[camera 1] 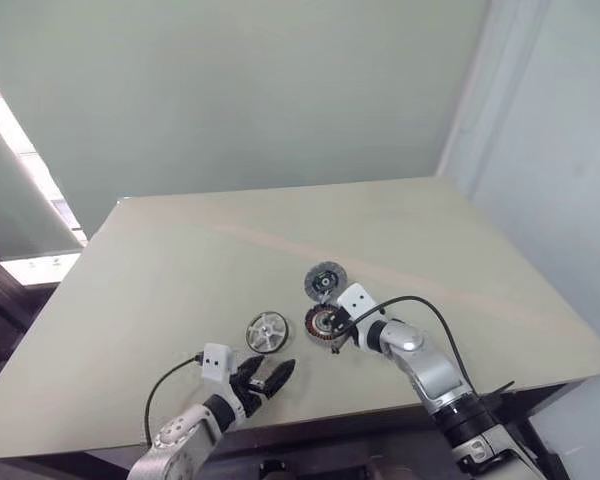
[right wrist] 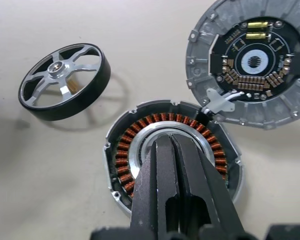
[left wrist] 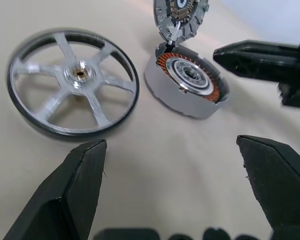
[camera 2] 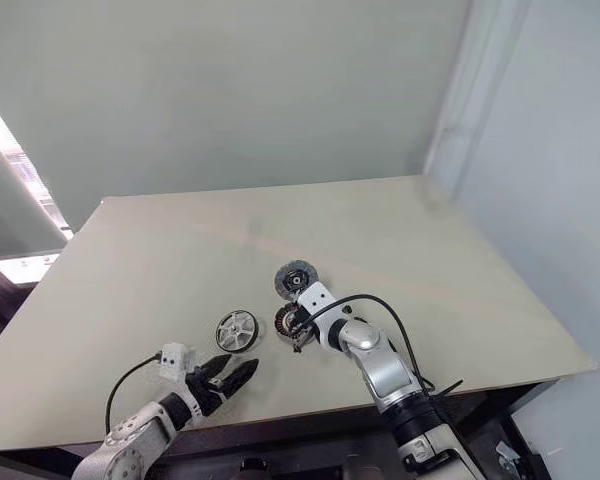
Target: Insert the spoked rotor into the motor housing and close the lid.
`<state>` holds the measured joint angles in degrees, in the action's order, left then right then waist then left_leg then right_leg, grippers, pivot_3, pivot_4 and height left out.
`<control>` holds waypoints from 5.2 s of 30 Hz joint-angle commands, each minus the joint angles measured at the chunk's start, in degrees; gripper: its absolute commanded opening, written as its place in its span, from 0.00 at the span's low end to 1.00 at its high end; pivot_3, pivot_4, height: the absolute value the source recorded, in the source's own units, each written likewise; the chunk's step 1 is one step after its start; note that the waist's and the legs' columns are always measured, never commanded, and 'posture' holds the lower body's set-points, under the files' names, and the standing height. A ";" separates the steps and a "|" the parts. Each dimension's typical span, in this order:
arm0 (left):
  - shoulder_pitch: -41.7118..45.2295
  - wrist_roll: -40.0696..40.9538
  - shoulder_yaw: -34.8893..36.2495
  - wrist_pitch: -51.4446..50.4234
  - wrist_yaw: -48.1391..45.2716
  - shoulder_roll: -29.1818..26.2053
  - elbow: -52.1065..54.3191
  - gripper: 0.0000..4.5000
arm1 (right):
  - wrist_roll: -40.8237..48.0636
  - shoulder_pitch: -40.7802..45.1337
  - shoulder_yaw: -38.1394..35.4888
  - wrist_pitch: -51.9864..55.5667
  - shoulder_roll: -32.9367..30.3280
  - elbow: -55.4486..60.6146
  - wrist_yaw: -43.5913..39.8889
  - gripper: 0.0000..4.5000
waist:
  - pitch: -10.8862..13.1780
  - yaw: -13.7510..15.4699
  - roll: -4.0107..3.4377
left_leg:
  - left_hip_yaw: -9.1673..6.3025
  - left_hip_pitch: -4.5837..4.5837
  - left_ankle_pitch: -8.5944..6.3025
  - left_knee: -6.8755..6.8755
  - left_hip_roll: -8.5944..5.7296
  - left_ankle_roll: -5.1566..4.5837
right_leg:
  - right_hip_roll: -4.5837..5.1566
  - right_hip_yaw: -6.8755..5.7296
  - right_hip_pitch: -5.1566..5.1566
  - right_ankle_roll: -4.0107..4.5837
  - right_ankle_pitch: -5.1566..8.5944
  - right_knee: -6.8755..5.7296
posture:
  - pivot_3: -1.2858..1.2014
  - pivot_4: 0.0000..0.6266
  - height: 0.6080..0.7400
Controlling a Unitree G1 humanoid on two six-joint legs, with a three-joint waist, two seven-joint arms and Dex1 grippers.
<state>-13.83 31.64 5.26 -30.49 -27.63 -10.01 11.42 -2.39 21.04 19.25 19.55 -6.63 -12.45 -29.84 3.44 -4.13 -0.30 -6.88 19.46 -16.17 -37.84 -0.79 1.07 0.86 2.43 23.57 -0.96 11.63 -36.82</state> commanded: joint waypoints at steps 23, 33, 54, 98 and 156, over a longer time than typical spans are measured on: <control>5.88 12.88 9.83 -10.92 17.00 13.24 -3.53 0.65 | 0.47 -0.07 -1.09 0.28 -0.84 5.69 0.74 0.00 | 0.01 0.02 0.07 | -0.03 0.02 -0.01 0.03 -0.03 0.01 | -0.01 -0.02 0.00 0.01 0.00 0.03 | 0.52 0.00 1.00; 11.48 19.41 16.72 -5.94 26.62 18.49 -10.63 0.98 | 0.47 0.05 -1.14 0.10 -0.85 5.79 0.76 0.00 | 0.01 -0.18 0.08 | -0.03 -0.13 0.03 -0.05 0.03 0.05 | -0.04 -0.06 -0.13 0.01 0.00 0.02 | 0.52 0.00 1.00; 15.66 21.99 14.86 1.48 29.96 17.19 -17.13 0.78 | 0.73 -0.01 -1.61 0.48 -0.93 6.24 1.18 0.00 | 0.01 -0.20 0.09 | 0.03 -0.36 0.03 0.02 0.15 0.07 | -0.13 -0.11 -0.21 0.01 0.01 0.02 | 0.52 0.00 1.00; 14.01 39.24 12.30 -12.25 11.78 15.42 -11.20 0.18 | 0.75 -4.43 -4.70 3.76 -4.63 11.13 3.72 0.00 | 0.15 0.03 0.39 | 0.05 0.14 -0.08 0.28 0.05 0.16 | -0.06 -0.04 0.25 0.02 0.01 0.18 | 0.52 0.00 1.00; 9.80 29.35 14.71 -12.86 11.96 9.68 -10.05 0.36 | 1.07 -2.82 -4.34 3.18 -2.34 9.40 3.28 0.00 | 0.15 0.04 0.38 | 0.04 0.12 -0.08 0.19 0.05 0.16 | -0.04 -0.04 0.22 0.02 0.01 0.14 | 0.52 0.00 1.00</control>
<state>-4.41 57.99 18.41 -44.26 -14.13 -0.67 -0.66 -1.92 17.08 15.53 23.89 -8.98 -4.18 -26.42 3.59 -4.09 0.08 -6.84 19.58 -16.26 -37.63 -0.74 1.23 0.82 2.39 23.79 -0.94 11.64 -36.68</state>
